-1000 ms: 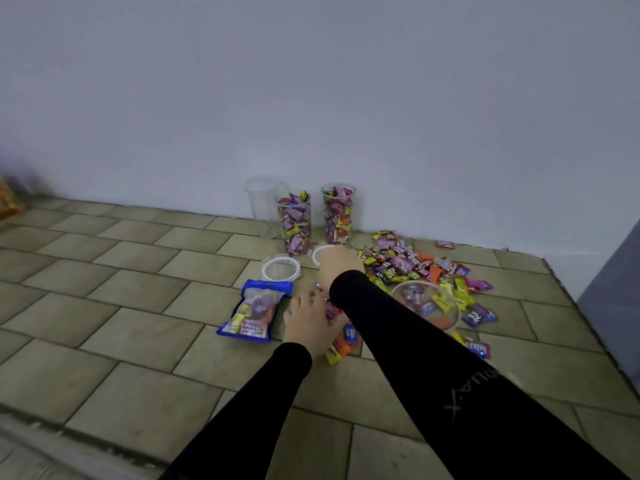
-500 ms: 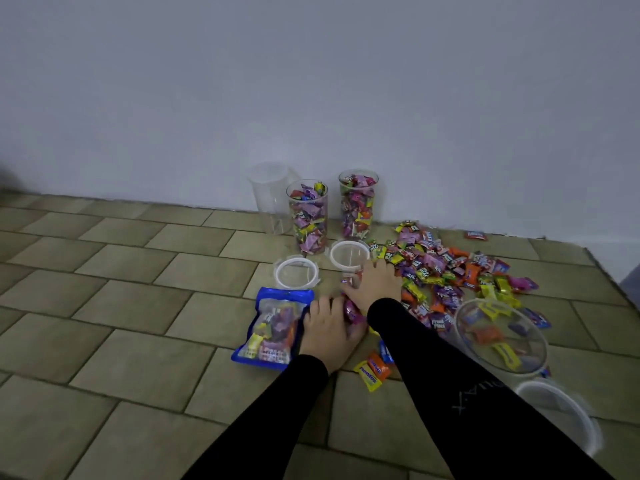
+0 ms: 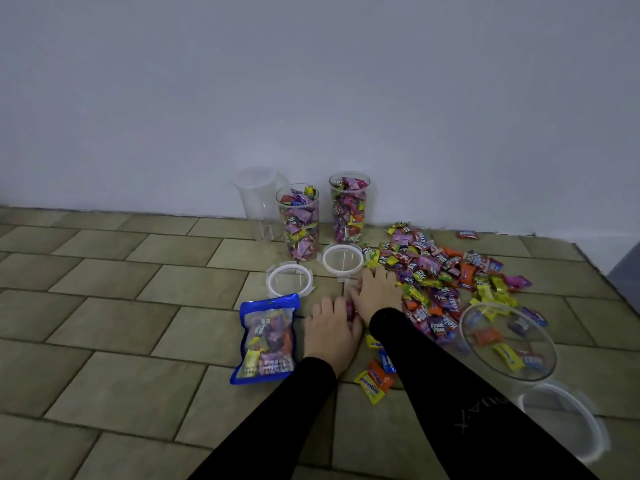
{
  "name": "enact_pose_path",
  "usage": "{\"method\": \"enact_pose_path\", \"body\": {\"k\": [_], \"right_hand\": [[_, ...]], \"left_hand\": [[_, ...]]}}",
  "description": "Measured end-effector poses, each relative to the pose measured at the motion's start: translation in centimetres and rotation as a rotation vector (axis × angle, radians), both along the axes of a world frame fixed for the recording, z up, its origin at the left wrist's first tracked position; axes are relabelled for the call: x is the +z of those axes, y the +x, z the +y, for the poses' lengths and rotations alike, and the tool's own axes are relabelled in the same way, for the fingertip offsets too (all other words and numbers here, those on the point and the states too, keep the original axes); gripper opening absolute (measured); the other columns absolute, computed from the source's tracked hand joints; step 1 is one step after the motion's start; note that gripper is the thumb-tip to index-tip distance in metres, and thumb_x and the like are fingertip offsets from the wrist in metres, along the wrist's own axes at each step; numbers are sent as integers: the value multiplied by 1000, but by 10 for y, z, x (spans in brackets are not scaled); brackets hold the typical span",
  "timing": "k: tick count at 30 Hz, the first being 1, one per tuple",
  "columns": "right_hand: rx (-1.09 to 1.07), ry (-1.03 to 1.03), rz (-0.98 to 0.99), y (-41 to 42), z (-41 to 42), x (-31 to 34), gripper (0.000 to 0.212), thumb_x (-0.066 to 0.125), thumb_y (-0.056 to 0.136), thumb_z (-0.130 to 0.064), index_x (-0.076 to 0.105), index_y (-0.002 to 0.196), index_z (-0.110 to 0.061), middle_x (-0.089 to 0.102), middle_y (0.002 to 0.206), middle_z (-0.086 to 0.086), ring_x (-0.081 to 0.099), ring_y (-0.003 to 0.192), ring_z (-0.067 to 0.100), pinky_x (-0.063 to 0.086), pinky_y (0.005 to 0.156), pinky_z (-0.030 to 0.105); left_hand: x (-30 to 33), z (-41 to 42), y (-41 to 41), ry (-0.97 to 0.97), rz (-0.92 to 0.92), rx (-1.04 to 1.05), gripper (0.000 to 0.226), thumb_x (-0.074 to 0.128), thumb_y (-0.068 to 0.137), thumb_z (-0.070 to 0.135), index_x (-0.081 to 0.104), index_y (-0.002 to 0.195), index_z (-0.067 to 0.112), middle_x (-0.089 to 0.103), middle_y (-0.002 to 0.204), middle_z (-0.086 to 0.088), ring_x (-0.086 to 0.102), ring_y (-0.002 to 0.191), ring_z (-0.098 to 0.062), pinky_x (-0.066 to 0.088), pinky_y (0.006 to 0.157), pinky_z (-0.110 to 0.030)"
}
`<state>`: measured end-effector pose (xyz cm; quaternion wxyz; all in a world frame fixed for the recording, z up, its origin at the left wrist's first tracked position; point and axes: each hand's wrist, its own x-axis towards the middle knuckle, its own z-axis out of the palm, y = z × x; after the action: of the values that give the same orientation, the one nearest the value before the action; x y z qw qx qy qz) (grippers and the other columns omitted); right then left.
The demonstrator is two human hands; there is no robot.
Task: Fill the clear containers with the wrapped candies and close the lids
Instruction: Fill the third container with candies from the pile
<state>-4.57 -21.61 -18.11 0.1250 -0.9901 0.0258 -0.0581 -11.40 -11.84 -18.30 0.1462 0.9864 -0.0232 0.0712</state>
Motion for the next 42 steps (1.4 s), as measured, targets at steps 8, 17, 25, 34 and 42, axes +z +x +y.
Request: {"method": "enact_pose_path", "body": {"k": [8, 17, 25, 34, 42], "right_hand": [[43, -18, 24, 3, -2, 10, 28, 36, 102, -26, 56, 115, -10, 60, 111, 12, 62, 99, 30, 49, 77, 37], [10, 125, 22, 1, -6, 30, 42, 36, 103, -34, 66, 103, -4, 66, 101, 13, 64, 92, 31, 45, 69, 33], [42, 236, -66, -7, 11, 88, 44, 32, 104, -36, 62, 102, -3, 65, 100, 14, 63, 92, 31, 41, 68, 31], [215, 507, -180, -34, 11, 169, 41, 35, 101, -41, 52, 78, -12, 54, 77, 4, 55, 72, 22, 47, 71, 34], [218, 766, -363, -67, -60, 200, 55, 41, 100, -43, 38, 55, -12, 37, 53, 3, 35, 49, 13, 28, 49, 23]], "left_hand": [[4, -7, 20, 50, 69, -8, 29, 32, 102, 28, 47, 116, 7, 52, 120, -14, 51, 112, -31, 42, 84, -38], [14, -3, 29, 167, 137, 2, 25, 29, 105, 17, 40, 123, 4, 57, 125, -15, 59, 112, -27, 46, 84, -31], [41, 6, 30, -329, 149, 103, 14, 44, 99, 12, 49, 107, 3, 62, 107, -16, 61, 97, -29, 46, 78, -35], [92, -25, 24, -784, -74, 111, 7, 49, 95, 5, 46, 99, 9, 47, 74, 5, 50, 73, -18, 35, 54, -14], [123, -72, 0, -1182, -207, 46, 25, 49, 98, 29, 53, 120, 20, 61, 84, -2, 53, 65, -16, 41, 65, -31]]}}
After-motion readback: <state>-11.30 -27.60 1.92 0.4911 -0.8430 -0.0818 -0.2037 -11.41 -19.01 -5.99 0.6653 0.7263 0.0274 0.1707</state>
